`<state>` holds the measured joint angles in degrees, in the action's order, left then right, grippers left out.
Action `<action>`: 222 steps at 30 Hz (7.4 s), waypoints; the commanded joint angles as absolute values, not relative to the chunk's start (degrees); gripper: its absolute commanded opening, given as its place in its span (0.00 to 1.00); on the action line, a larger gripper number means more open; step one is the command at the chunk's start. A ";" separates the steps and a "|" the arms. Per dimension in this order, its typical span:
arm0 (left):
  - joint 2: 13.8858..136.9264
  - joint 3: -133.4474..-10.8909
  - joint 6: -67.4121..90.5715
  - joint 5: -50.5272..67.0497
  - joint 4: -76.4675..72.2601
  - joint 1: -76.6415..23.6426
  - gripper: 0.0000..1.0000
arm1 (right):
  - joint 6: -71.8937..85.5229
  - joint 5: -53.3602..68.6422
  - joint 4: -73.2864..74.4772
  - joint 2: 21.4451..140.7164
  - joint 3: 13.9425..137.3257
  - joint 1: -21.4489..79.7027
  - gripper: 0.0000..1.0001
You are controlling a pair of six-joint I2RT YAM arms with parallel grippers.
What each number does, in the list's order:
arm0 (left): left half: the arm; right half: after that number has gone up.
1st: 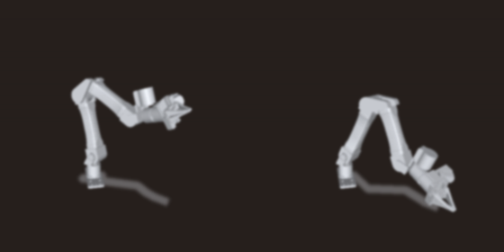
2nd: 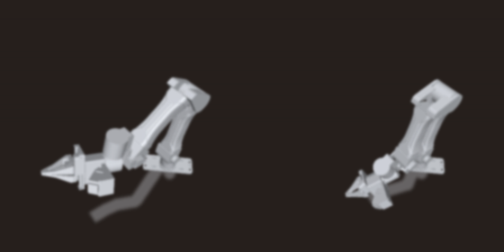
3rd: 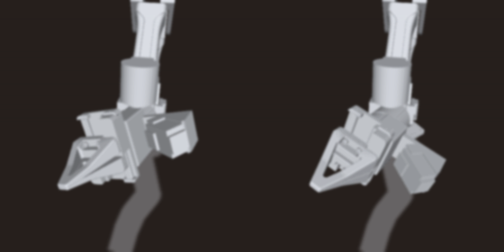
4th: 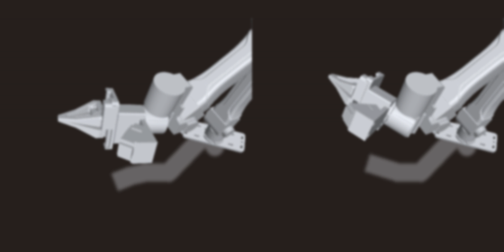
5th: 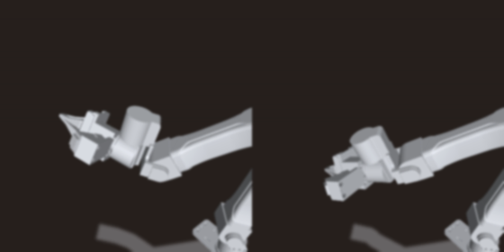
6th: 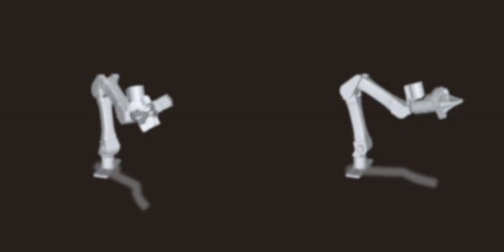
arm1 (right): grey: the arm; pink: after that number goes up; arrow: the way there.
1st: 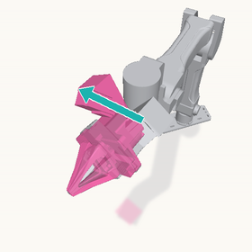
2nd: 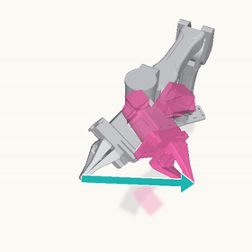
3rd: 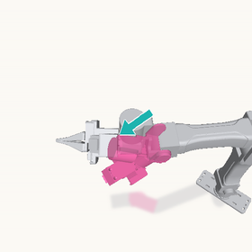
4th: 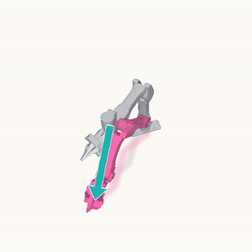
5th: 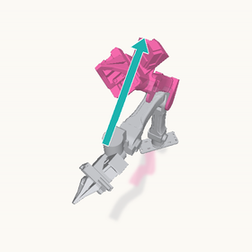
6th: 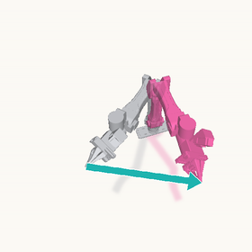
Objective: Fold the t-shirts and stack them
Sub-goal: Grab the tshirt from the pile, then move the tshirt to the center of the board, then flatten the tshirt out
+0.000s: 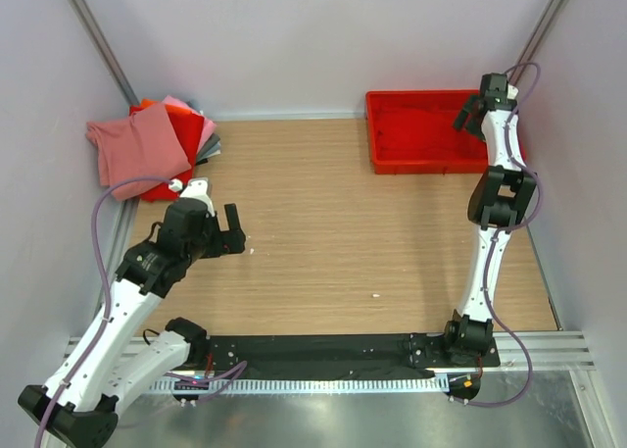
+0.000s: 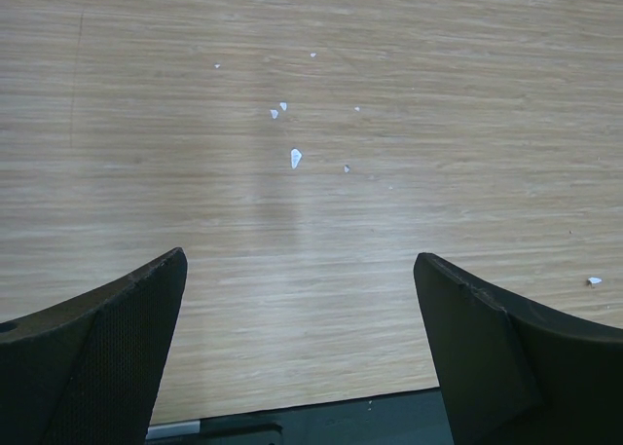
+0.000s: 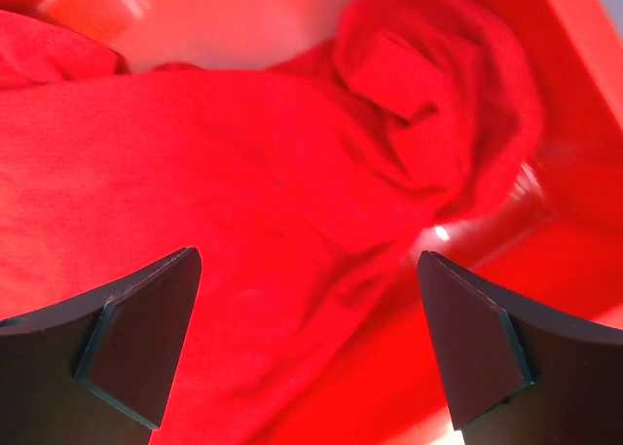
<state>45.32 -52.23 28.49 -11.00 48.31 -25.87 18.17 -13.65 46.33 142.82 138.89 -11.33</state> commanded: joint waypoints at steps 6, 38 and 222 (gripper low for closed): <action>45.53 -52.91 28.48 -12.13 47.46 -26.10 1.00 | 16.61 -11.51 40.79 149.84 142.65 -10.55 1.00; 43.42 -52.82 28.48 -12.66 47.46 -26.10 1.00 | 20.22 3.08 39.73 93.37 114.26 0.00 0.01; 26.54 -57.31 23.29 8.35 50.62 -23.12 0.00 | 42.89 -6.76 40.42 67.33 46.58 35.15 0.73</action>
<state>25.91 -57.32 24.49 6.83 54.59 -23.22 41.21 -3.14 39.97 68.51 45.30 33.12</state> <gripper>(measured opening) 0.007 0.725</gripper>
